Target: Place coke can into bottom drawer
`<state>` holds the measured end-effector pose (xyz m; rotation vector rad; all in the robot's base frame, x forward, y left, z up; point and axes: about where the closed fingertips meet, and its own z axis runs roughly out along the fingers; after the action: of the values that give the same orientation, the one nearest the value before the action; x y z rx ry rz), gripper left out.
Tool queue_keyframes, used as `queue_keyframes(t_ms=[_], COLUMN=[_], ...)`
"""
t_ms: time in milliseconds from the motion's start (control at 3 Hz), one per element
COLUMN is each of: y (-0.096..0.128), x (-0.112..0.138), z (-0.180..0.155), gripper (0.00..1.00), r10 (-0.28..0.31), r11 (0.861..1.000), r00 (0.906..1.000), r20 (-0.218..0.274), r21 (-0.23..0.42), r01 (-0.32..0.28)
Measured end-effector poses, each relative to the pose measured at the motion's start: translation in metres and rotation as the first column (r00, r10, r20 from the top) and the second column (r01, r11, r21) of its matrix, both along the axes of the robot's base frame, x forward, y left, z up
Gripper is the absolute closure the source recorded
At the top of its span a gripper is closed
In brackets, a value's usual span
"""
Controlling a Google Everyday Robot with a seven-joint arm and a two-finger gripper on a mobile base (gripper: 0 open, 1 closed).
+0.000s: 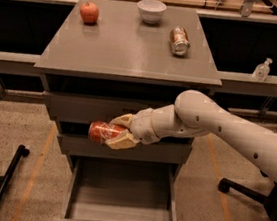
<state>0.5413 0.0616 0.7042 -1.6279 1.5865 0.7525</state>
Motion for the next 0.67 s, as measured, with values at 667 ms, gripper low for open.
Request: queue_keyframes(t_ms=[667], y=[0.008], x=[-0.009], z=[-0.102], gripper=[1.00], r10=[0.062], r11=[0.997], r00=[0.9980], r20=[-0.013], r21=[-0.045], r01=[-0.062])
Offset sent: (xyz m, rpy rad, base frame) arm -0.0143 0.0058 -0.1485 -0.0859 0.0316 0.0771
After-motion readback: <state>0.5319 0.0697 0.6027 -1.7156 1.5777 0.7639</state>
